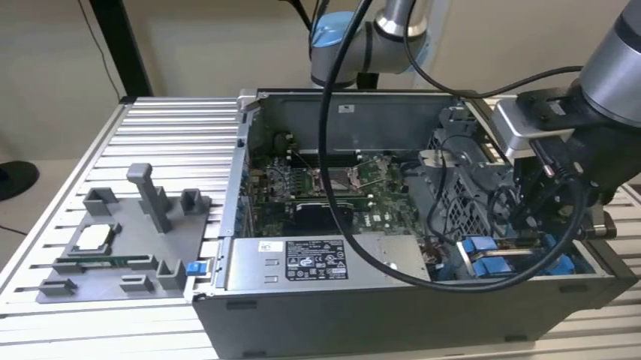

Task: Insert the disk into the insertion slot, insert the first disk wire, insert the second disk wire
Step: 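Insert the second disk wire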

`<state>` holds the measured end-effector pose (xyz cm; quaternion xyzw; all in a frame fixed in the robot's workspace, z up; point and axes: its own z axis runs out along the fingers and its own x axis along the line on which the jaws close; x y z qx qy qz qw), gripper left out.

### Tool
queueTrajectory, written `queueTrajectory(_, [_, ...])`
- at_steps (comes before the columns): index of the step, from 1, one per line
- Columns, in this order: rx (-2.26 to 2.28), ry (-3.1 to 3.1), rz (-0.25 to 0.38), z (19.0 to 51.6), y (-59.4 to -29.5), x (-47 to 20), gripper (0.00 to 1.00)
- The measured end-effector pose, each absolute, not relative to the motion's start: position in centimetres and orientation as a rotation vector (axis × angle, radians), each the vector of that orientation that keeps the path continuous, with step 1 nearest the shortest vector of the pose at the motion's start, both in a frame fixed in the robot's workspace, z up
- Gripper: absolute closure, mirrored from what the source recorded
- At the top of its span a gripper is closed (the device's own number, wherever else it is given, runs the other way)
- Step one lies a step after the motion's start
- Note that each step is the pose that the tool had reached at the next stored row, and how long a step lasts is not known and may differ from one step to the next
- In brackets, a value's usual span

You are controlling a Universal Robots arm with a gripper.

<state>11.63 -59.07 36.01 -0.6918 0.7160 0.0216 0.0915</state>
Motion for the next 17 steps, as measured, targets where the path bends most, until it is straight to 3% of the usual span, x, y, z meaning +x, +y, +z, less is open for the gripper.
queueTrajectory(17, [-2.014, 2.081, 0.153, 37.3, -59.5, 12.6, 1.00])
